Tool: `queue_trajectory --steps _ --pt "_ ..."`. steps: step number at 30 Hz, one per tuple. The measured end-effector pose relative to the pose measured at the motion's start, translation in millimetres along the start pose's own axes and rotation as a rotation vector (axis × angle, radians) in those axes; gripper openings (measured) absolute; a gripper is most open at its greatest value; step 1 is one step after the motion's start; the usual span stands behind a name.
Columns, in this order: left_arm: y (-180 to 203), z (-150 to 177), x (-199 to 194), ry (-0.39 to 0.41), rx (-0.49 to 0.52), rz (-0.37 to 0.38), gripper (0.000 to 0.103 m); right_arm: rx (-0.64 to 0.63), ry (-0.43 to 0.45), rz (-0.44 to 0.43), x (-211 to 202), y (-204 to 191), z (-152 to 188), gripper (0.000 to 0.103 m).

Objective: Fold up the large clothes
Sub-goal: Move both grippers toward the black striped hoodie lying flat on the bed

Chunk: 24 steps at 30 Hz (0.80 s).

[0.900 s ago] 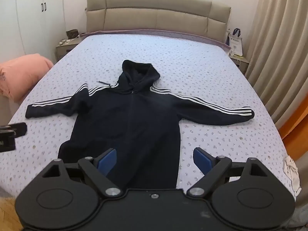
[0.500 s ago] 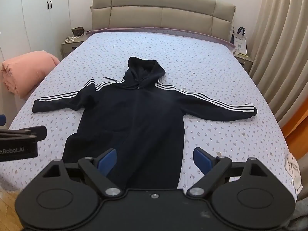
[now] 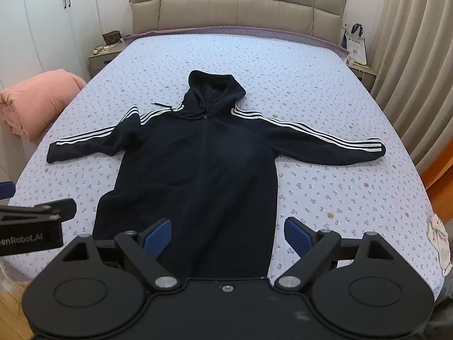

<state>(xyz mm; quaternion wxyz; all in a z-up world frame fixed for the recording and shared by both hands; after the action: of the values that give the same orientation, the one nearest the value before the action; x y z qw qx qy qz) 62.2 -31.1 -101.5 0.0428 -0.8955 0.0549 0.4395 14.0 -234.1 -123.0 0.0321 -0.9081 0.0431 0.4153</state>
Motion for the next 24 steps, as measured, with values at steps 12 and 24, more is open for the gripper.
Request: queue_trajectory --steps 12,24 --pt "0 -33 48 -0.050 0.023 0.027 0.101 0.037 -0.068 0.010 36 -1 -21 0.102" --pt "2 -62 86 -0.082 0.051 0.043 0.100 0.059 -0.110 0.015 68 -7 -47 0.102"
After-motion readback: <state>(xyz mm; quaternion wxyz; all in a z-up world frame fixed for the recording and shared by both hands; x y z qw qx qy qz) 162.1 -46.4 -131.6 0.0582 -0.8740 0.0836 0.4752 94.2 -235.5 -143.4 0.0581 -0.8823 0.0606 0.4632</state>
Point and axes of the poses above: each gripper's, at about its wrist camera, not at the fingertips, and x roughly the way its jaws point, y to its right, z to its underside, the point moved 10 cm from there along x, roughly the way its jaws point, and after that the axes turned 4 degrees about -x, right-handed, at the moved point
